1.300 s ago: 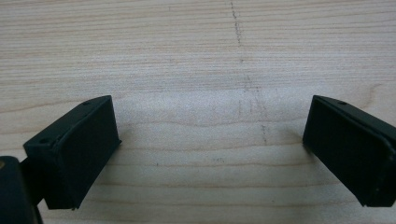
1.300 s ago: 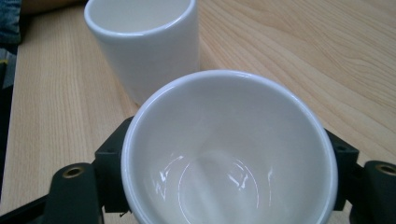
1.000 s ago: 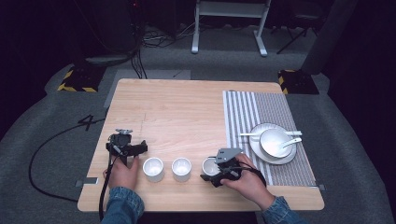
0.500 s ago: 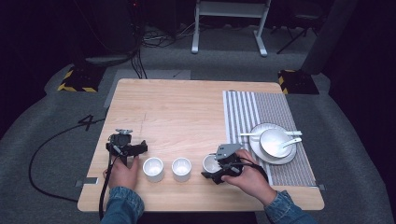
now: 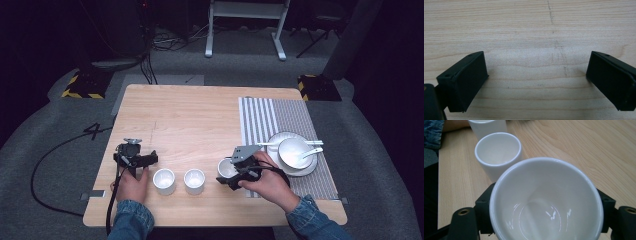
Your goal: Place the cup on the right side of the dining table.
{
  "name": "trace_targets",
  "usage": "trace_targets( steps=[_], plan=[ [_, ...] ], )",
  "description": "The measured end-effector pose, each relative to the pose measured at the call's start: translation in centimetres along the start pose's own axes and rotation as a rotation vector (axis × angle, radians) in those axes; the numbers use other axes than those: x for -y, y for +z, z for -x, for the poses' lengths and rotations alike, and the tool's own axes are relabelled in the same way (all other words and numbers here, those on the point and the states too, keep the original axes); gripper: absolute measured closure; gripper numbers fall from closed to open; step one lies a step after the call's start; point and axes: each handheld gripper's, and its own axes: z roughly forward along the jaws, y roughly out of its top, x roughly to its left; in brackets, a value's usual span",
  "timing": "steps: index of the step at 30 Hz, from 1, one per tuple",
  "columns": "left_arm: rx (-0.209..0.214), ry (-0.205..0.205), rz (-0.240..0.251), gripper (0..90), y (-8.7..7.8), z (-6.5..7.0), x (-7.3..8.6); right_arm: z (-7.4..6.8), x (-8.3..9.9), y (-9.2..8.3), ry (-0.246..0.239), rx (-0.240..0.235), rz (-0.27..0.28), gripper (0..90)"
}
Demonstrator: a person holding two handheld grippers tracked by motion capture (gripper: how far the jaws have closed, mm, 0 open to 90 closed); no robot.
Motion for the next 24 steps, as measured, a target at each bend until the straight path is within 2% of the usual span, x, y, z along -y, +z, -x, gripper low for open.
trace_targets(
  steps=[24],
  plan=[
    [0.002,0.006,-0.004,3.5,0.0,-0.1,-0.1,2.8,-3.1,-2.3,0.011,0.045,-0.009,26.8]
  ],
)
